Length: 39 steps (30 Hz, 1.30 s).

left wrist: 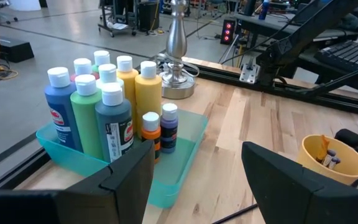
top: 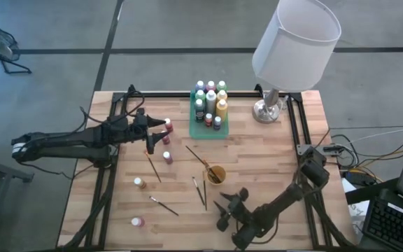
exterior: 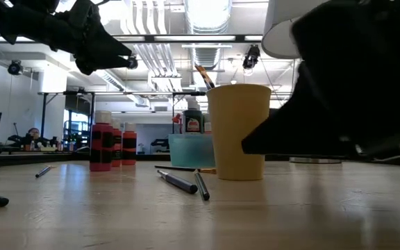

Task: Pick & Place Paint Supplies
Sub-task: Put the orange paintbrush into the yellow cup

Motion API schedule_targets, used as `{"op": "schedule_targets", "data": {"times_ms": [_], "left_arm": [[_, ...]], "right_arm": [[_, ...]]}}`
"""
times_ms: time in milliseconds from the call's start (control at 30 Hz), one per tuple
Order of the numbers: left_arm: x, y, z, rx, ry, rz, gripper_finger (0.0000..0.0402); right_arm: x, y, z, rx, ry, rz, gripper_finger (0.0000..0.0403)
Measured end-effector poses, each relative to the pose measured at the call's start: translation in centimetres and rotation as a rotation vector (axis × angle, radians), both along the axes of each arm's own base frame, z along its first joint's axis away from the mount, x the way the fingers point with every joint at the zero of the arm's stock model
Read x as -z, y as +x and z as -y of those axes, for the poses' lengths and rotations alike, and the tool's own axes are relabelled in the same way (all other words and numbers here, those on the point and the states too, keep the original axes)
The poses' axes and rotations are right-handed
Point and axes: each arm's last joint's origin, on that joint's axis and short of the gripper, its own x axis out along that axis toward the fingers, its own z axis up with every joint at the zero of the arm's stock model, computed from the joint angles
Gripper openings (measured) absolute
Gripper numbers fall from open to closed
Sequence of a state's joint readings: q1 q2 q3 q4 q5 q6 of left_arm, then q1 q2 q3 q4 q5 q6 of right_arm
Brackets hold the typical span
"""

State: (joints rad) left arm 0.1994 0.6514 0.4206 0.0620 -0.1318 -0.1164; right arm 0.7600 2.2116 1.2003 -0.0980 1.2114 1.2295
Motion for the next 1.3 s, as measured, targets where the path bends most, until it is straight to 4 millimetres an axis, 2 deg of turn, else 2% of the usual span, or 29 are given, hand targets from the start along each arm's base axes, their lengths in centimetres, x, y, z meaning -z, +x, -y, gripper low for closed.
{"op": "schedule_targets", "data": {"times_ms": [333,700,833,1067,1167,1300], "left_arm": [[0.0,0.0,0.0,0.0,0.0,0.0,0.0248],[0.0,0.0,0.0,0.0,0.001,-0.001,0.0248],[0.1,0.1,0.1,0.024,-0.005,-0.007,0.0248],[0.8,1.0,0.6,0.197,0.003,-0.057,0.0248],[1.1,1.8,0.9,0.24,0.041,-0.066,0.0248],[1.6,3.2,2.0,0.398,0.062,-0.062,0.0248]], "right_arm": [[-0.1,0.7,0.9,0.041,-0.016,0.017,0.0242],[-0.1,1.0,1.5,0.062,-0.042,0.014,0.0218],[-0.8,-0.1,1.0,0.015,-0.054,-0.062,0.021],[-3.3,-3.3,1.0,-0.007,-0.097,-0.166,0.0193],[-4.4,-5.0,1.8,0.015,-0.119,-0.177,0.0185],[-5.2,-7.0,3.8,0.06,-0.136,-0.122,0.0174]]}}
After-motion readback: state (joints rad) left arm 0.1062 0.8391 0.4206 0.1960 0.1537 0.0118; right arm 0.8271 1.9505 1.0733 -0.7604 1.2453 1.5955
